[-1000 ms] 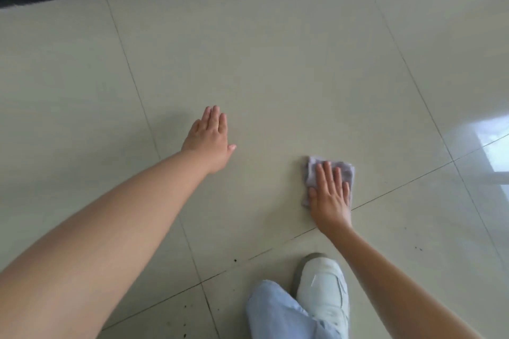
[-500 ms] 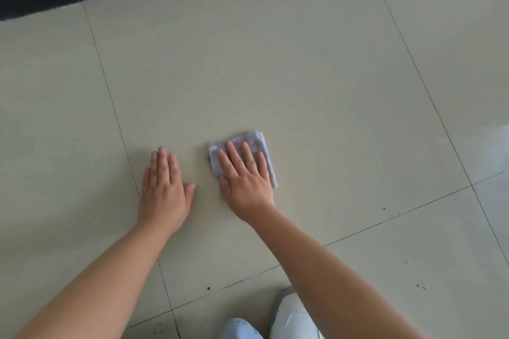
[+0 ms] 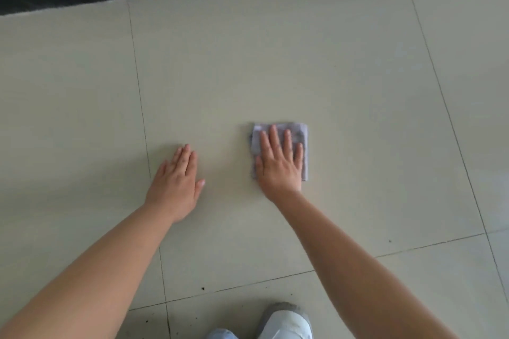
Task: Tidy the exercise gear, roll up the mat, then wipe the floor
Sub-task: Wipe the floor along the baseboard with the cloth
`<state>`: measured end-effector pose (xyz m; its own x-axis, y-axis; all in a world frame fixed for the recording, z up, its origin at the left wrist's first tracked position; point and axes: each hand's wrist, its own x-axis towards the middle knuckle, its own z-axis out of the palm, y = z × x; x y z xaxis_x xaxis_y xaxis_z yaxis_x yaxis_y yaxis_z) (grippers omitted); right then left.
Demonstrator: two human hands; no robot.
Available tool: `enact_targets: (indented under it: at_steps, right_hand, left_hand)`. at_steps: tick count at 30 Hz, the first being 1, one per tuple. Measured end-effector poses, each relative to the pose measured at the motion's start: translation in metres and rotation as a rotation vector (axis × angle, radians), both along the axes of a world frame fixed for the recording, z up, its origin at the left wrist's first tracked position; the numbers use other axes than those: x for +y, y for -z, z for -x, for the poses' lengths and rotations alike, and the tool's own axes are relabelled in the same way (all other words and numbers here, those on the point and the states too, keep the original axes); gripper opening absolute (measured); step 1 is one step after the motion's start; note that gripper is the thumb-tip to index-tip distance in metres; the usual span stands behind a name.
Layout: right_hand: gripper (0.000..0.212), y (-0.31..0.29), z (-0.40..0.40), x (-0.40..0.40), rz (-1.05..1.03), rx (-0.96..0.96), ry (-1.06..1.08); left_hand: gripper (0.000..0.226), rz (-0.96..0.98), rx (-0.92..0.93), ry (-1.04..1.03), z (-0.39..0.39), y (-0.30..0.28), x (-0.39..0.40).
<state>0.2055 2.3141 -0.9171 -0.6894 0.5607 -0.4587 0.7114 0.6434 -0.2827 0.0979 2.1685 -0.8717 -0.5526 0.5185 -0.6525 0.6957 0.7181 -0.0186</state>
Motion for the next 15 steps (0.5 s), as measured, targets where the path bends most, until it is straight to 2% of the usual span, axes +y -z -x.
enact_targets:
  at_steps: [1, 3, 6, 8, 9, 10, 13, 15]
  right_hand:
    - [0.066, -0.002, 0.007, -0.026, 0.011, 0.015, -0.151]
    - [0.056, -0.005, -0.003, -0.067, 0.001, 0.022, -0.299]
    - [0.046, -0.013, -0.067, -0.08, 0.11, -0.064, -0.303]
    - [0.058, -0.021, -0.114, -0.053, 0.133, -0.156, -0.152]
    - [0.065, -0.023, -0.127, -0.034, 0.119, -0.156, 0.008]
    - [0.059, -0.024, -0.133, -0.01, 0.081, -0.14, 0.182]
    - [0.053, -0.024, -0.107, 0.072, -0.019, -0.095, 0.583]
    - [0.053, -0.021, -0.065, 0.118, -0.039, -0.086, 0.645]
  left_hand:
    - [0.062, 0.006, 0.016, 0.001, 0.004, -0.006, -0.002]
    - [0.061, 0.047, 0.053, -0.005, 0.016, -0.021, -0.005]
    - [0.061, 0.089, 0.066, -0.033, 0.029, -0.042, -0.01]
    - [0.061, 0.072, 0.05, -0.028, 0.03, -0.049, -0.006]
    - [0.061, 0.069, 0.04, -0.009, 0.03, -0.051, -0.002]
    - [0.061, 0.062, 0.024, 0.008, 0.03, -0.052, 0.002]
    - [0.061, 0.008, -0.013, -0.007, 0.03, -0.041, 0.019]
    - [0.061, -0.02, -0.022, -0.001, 0.029, -0.03, 0.029]
